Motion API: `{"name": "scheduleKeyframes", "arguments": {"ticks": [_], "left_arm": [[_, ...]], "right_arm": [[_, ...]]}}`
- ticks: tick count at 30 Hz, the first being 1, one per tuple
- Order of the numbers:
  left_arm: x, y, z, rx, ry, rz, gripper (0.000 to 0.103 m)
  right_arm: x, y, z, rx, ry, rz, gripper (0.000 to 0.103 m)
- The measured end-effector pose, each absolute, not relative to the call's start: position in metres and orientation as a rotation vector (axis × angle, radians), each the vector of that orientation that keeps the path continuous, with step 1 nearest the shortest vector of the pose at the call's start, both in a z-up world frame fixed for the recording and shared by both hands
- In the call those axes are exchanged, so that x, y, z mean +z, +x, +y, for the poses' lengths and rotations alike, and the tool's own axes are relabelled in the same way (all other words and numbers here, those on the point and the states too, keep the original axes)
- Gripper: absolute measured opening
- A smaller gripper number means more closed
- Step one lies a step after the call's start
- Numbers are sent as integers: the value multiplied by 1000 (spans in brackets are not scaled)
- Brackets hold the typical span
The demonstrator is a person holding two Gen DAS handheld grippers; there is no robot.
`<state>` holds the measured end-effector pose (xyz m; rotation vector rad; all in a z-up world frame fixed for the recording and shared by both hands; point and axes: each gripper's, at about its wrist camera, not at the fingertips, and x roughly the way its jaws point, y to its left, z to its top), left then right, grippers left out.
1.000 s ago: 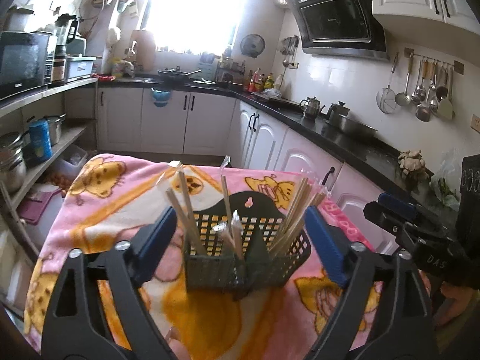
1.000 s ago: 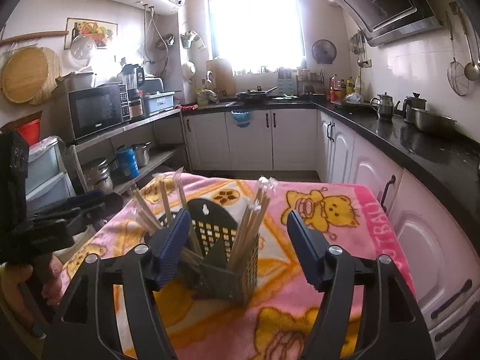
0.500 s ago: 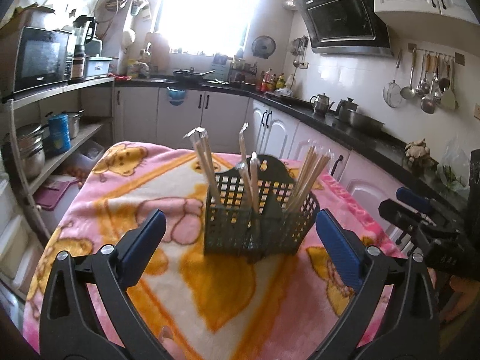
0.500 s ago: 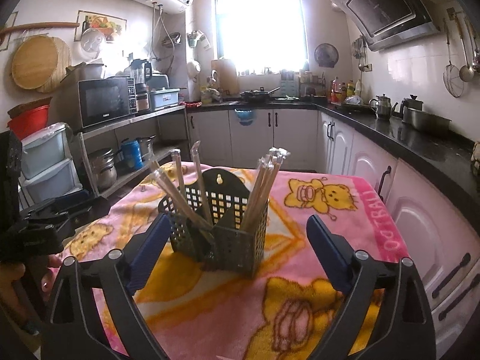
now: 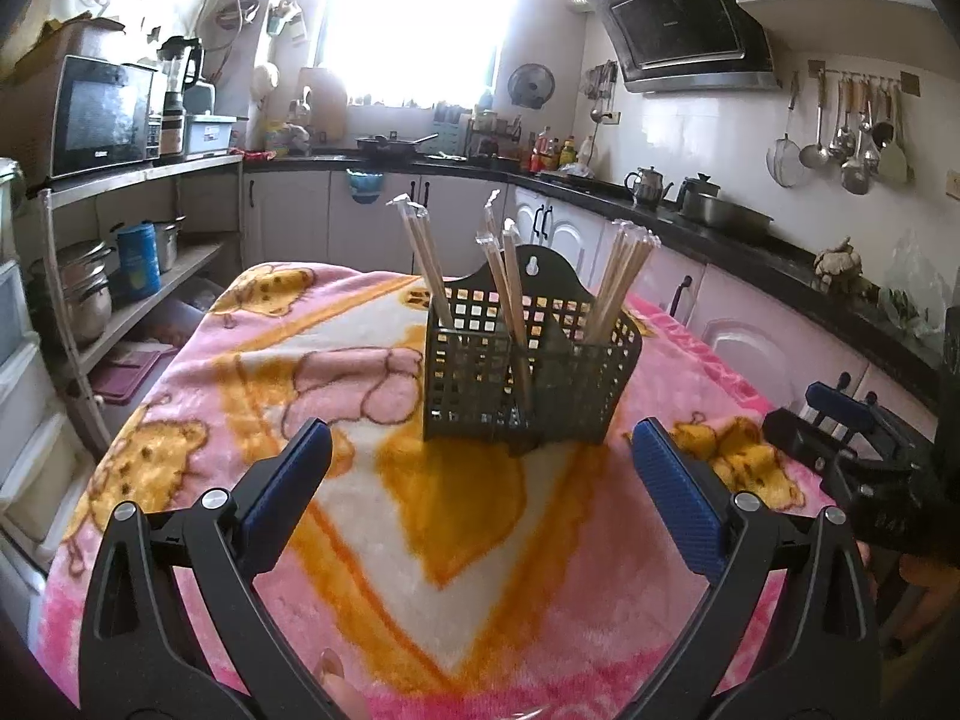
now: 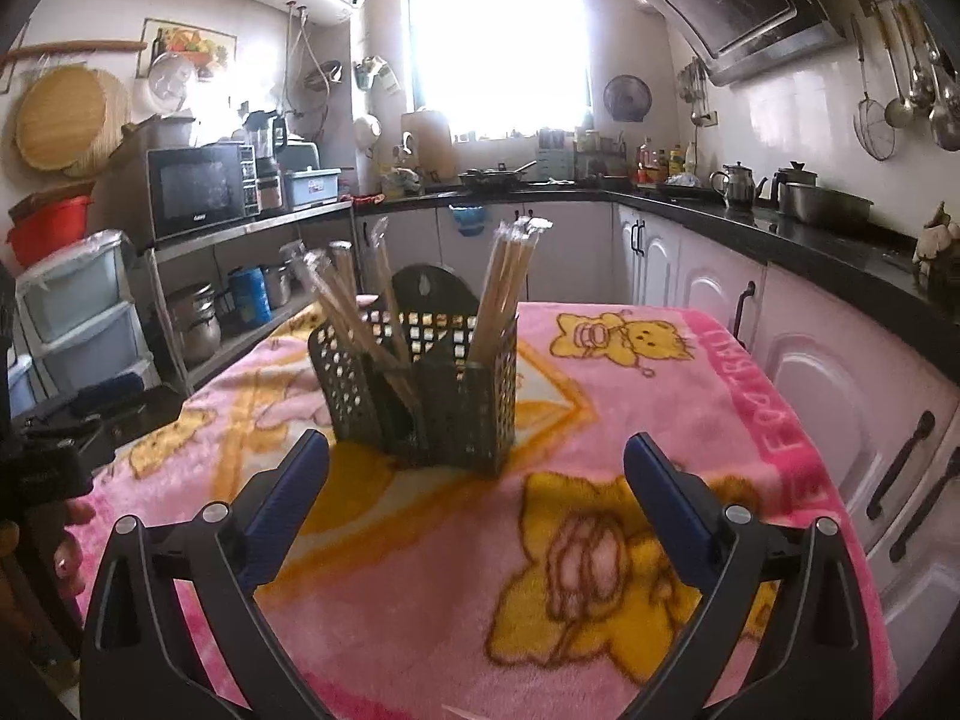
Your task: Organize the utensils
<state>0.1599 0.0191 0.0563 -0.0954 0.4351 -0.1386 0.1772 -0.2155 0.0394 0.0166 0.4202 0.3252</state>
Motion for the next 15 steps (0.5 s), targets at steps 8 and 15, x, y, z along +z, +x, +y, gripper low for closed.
{"name": "scheduleKeyframes", "arguments": {"ticks": [8,15], "left_arm": [[34,140,17,-130,-118,429,92],[19,131,14,-94,-105,425,92]], "right_arm": [[14,149,-210,323,12,383,97],[-2,137,-208,286,6,357,97]]}}
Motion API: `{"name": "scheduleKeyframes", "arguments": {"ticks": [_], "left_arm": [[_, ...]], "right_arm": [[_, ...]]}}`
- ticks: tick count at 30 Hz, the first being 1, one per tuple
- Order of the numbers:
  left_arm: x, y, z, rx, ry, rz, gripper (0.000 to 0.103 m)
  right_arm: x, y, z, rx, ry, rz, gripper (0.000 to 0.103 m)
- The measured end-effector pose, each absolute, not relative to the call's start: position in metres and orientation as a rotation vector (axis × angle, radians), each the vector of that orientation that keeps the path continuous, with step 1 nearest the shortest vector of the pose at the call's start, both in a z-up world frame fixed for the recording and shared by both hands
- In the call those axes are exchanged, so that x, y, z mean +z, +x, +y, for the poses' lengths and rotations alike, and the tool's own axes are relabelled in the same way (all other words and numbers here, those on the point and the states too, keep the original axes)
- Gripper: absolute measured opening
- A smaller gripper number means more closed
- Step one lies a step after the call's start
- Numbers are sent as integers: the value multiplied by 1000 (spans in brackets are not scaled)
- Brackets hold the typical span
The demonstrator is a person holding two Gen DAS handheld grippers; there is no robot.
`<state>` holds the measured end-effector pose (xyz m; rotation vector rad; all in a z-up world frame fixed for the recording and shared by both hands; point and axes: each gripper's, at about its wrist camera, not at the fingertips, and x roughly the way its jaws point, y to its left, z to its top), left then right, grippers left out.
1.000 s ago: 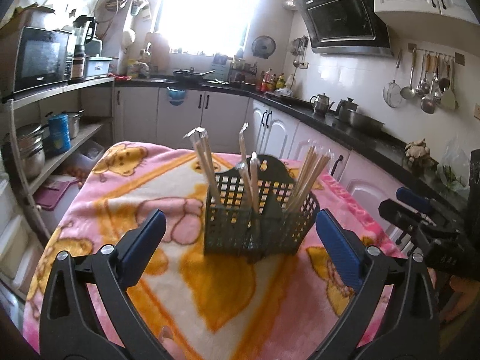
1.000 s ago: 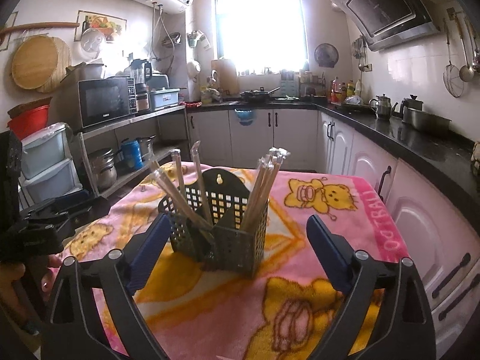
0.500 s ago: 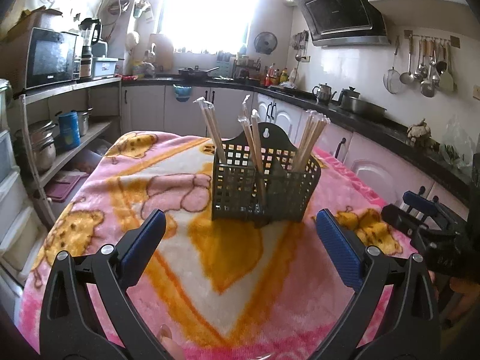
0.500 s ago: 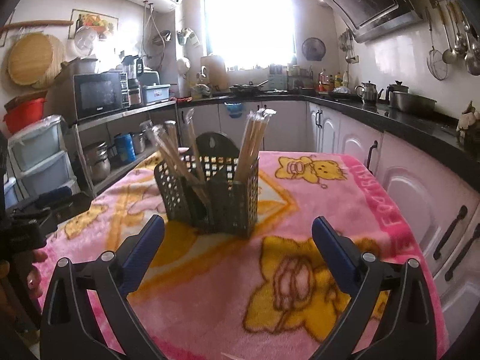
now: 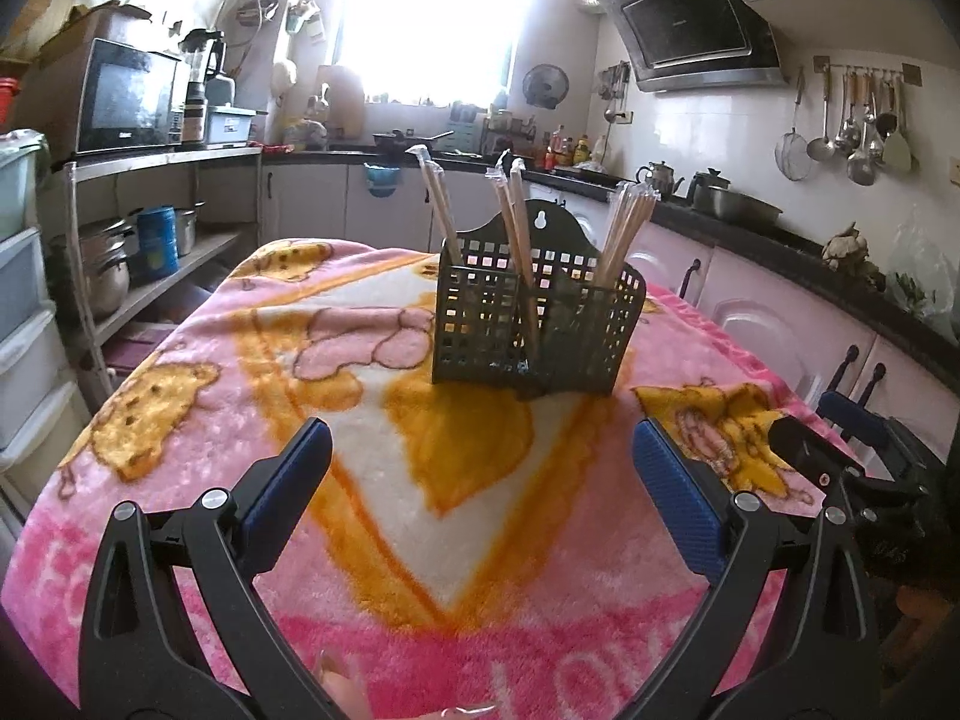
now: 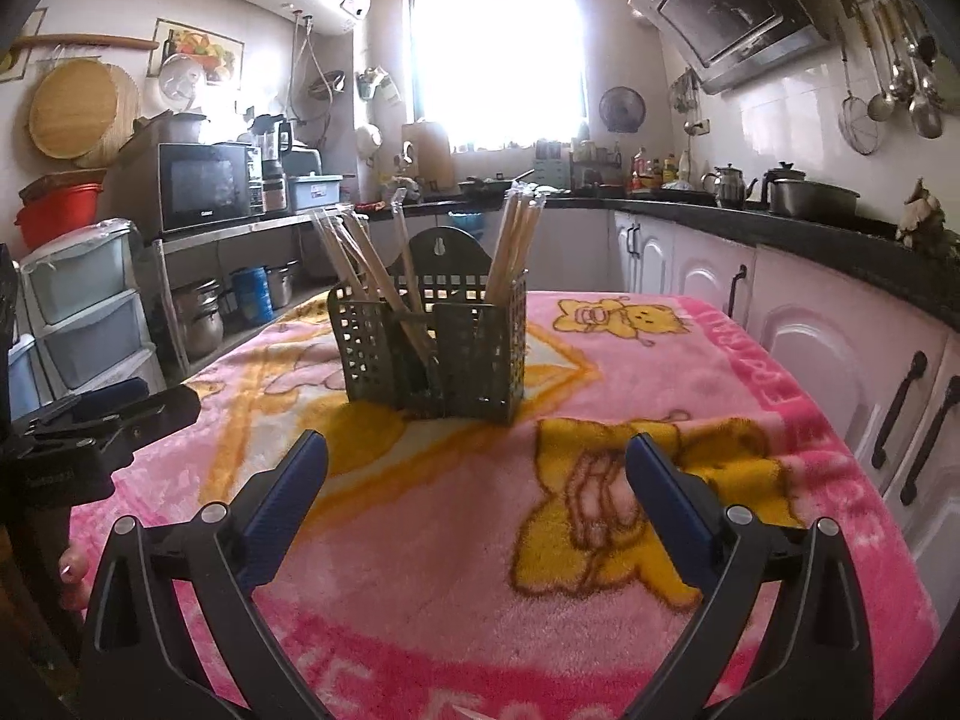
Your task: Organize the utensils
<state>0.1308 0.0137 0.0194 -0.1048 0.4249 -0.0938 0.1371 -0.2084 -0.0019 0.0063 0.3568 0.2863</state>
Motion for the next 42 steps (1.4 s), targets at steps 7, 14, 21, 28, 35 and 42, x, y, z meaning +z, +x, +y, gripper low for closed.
{"name": "scheduleKeyframes", "arguments": {"ticks": [7,14,21,28,35,42], "left_arm": [[12,128,14,-94,-102,406,92],[5,130,12,-84,-105,421,92],[5,129,14,-82,-111,409,92],[6,128,14,-81,-111,406,92],[7,128,13,-84,-109,401,92],[8,130,13,-85,-109,402,92]], "right_arm": [[-11,130,-207,278,1,339,97],[-13,129,-209,262,5,345,97],[-13,131,-208,259,0,345,97],[-13,130,-209,262,0,343,97],[-12,130,-209,260,1,346,97],[-12,130,-210,259,2,349,97]]}}
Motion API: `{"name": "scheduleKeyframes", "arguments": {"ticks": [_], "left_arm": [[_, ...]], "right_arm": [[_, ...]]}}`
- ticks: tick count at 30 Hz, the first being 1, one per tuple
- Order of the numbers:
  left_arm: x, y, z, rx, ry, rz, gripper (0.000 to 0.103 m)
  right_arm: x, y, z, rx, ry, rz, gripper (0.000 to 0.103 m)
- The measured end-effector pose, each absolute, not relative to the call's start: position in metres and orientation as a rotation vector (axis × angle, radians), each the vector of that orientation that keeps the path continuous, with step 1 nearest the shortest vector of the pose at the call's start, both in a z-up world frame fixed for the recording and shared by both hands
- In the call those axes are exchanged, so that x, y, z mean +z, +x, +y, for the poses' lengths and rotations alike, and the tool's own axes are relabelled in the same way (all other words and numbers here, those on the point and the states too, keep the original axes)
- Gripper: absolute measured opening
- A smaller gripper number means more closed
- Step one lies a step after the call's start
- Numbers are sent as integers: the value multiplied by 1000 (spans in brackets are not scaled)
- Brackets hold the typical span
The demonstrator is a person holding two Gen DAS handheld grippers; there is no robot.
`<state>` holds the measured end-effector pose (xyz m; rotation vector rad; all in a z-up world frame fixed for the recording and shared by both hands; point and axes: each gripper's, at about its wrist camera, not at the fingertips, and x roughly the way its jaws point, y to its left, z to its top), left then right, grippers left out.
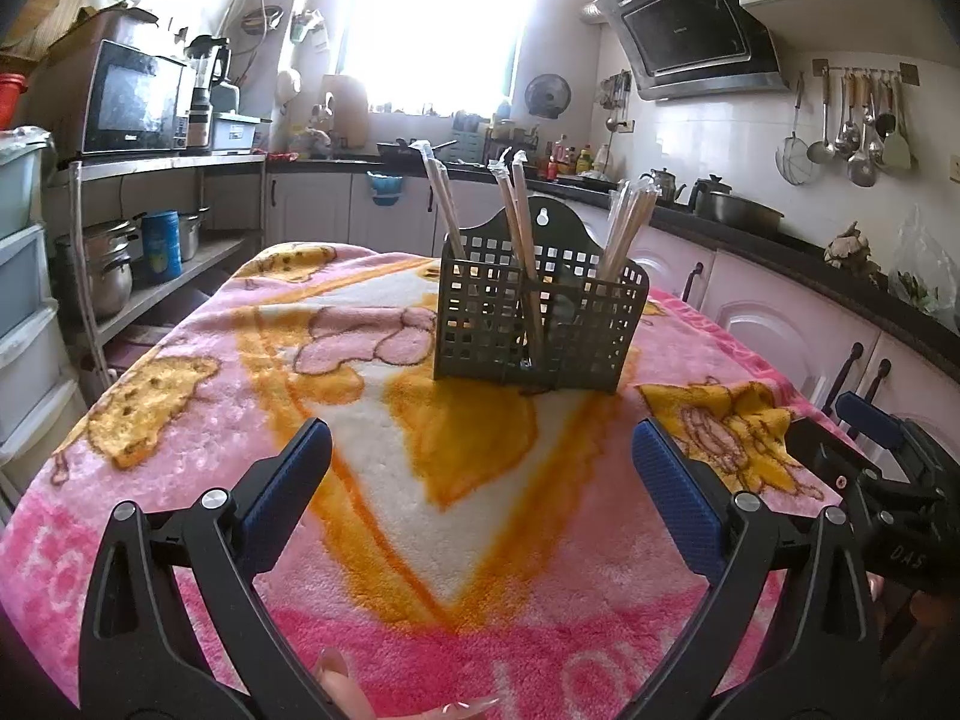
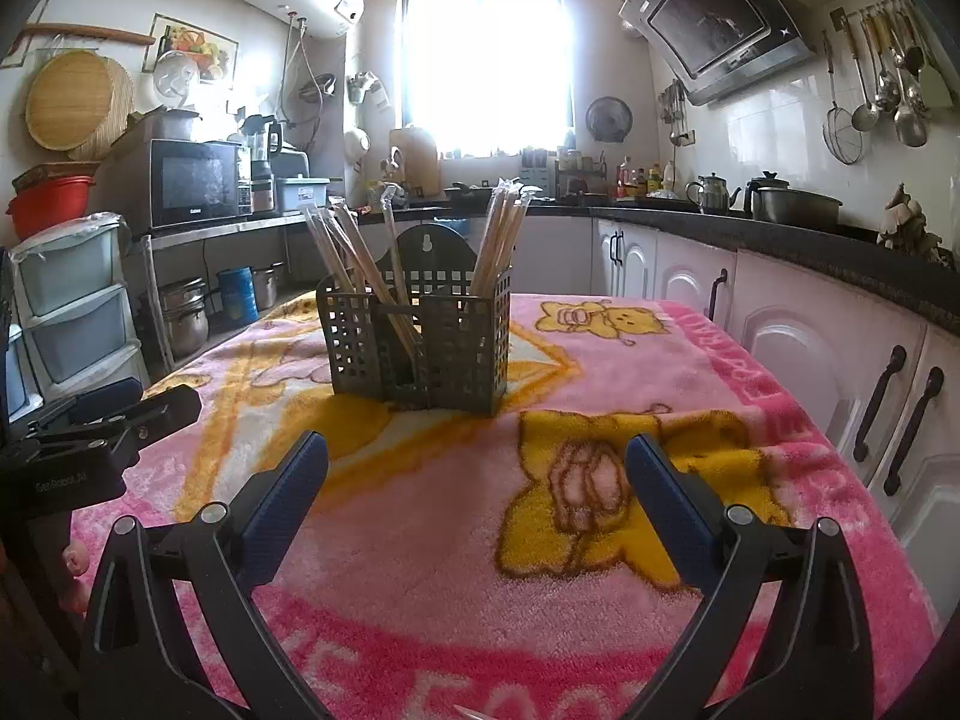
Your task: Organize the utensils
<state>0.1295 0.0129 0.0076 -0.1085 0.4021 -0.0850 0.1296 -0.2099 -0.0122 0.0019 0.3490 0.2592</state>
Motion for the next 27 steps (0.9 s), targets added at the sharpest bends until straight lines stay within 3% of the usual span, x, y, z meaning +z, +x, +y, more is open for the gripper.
{"name": "scheduleKeyframes", "arguments": {"ticks": [27], "left_arm": [[6,130,14,-87,-113,407,92]], "right_arm": [[-13,129,-210,260,1,352,97]]}}
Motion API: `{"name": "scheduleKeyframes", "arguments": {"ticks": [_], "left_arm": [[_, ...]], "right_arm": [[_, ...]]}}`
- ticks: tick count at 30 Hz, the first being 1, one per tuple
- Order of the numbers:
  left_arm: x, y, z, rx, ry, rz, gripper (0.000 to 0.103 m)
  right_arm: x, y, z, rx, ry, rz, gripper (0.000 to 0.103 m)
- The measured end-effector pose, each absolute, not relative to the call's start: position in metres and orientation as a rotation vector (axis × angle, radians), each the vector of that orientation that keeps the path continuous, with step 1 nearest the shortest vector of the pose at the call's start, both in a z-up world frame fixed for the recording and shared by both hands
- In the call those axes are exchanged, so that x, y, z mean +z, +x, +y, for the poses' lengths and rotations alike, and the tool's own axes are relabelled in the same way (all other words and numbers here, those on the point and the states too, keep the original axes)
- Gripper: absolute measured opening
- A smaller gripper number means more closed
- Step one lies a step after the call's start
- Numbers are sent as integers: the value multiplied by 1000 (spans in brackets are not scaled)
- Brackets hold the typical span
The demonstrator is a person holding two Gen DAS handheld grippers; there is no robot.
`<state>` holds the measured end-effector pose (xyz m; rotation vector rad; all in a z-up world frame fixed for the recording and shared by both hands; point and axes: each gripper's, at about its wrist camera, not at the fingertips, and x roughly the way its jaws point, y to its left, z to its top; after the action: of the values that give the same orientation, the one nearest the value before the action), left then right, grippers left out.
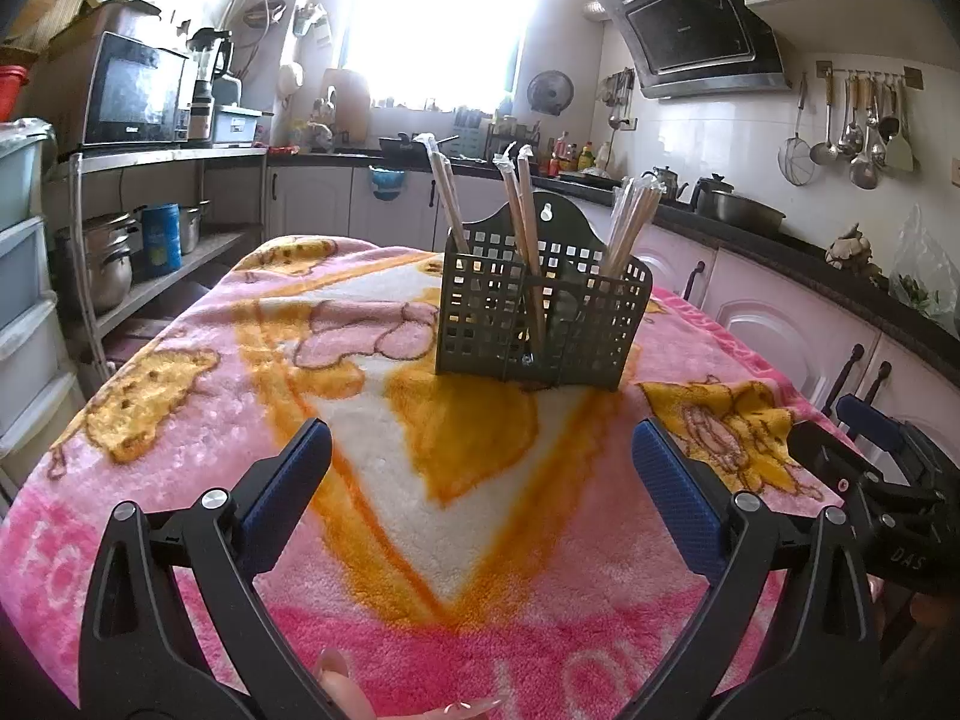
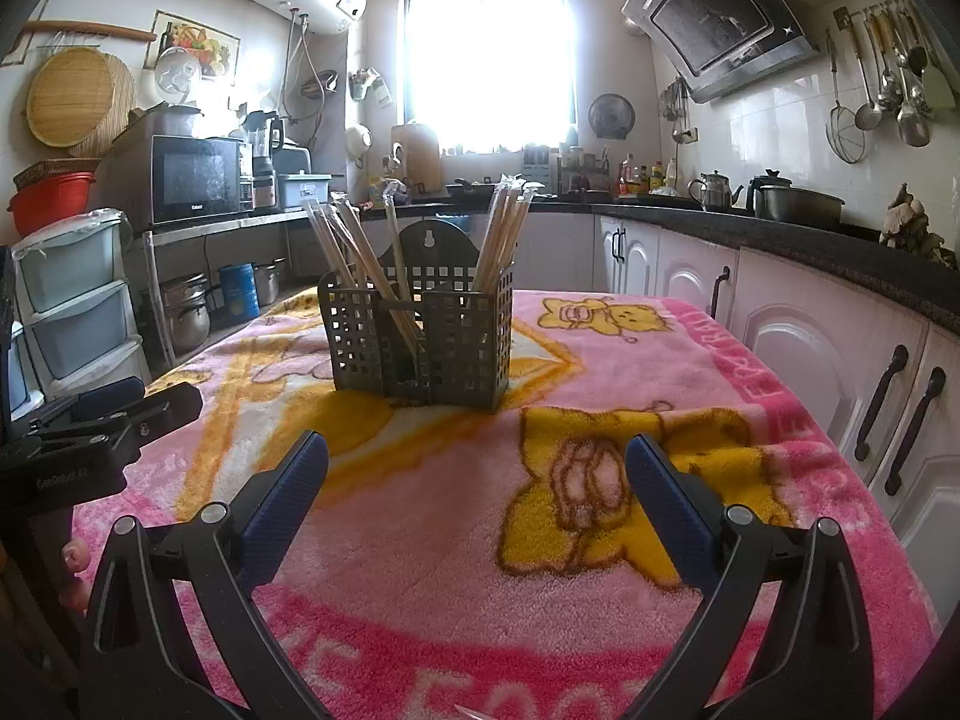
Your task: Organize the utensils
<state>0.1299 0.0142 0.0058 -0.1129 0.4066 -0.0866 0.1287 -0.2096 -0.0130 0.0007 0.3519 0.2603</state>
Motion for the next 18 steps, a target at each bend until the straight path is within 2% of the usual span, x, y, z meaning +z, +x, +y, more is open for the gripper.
{"name": "scheduleKeyframes", "arguments": {"ticks": [18], "left_arm": [[1,131,21,-82,-153,430,92]], "right_arm": [[-19,127,-211,256,2,363,97]]}}
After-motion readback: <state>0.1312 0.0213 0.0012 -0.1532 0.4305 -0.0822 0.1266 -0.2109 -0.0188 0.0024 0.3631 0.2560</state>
